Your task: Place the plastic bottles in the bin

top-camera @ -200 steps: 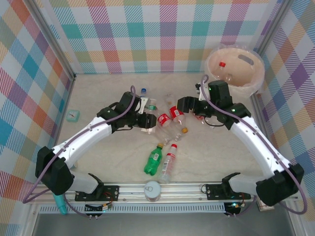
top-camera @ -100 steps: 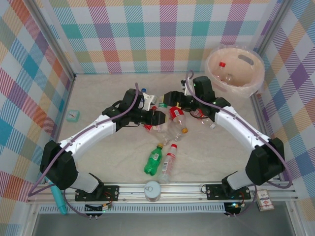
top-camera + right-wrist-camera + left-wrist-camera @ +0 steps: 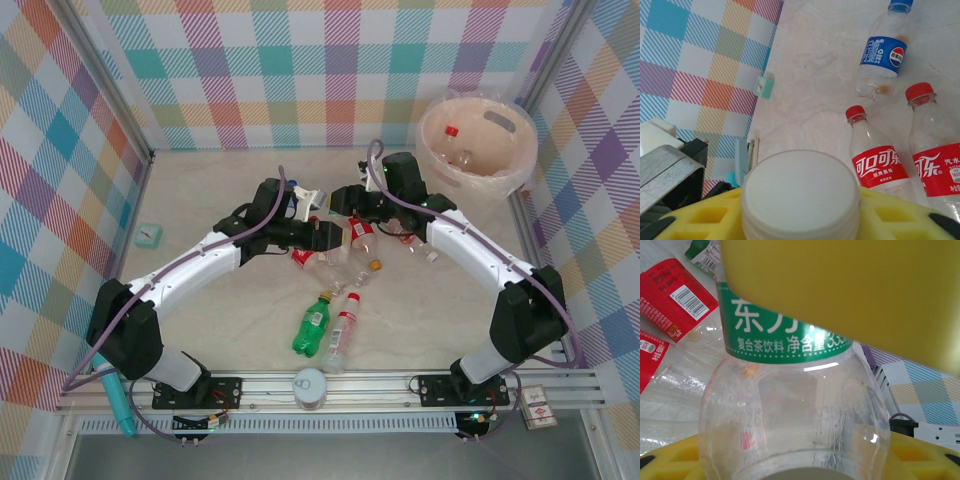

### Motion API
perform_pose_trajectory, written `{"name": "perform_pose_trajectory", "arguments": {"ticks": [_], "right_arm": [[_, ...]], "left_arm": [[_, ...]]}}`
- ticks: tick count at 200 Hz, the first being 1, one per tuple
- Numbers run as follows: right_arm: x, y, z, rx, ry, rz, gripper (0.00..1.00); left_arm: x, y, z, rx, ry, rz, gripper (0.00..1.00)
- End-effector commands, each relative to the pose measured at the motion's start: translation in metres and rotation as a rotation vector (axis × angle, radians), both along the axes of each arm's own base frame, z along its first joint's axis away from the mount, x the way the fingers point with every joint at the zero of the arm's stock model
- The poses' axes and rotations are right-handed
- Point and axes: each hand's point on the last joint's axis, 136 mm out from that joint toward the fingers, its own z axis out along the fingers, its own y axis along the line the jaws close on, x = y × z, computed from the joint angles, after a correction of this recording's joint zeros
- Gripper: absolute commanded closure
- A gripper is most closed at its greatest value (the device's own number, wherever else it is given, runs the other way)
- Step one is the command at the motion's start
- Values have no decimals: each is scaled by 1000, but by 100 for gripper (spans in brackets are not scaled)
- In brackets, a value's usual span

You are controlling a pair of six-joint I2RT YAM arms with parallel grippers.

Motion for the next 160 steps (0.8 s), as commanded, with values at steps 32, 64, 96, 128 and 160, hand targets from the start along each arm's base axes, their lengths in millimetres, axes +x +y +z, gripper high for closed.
{"name": "perform_pose_trajectory", "arguments": {"ticks": [32, 64, 96, 128, 160], "right_arm": [[10, -21, 45, -52, -120, -82, 63], [27, -74, 99, -122, -250, -228, 66], [37, -153, 183, -179, -453, -467, 67], [31, -232, 249, -292, -624, -737, 71], [30, -297, 277, -452, -711, -955, 74]], "left_arm": [[3, 2, 20, -19, -75, 6, 0], [16, 39, 11, 39, -90, 133, 0], [57, 90, -13, 88, -26, 328, 0], [103, 122, -43, 226, -2, 432, 0], [147, 140, -65, 402, -61, 483, 1]]}}
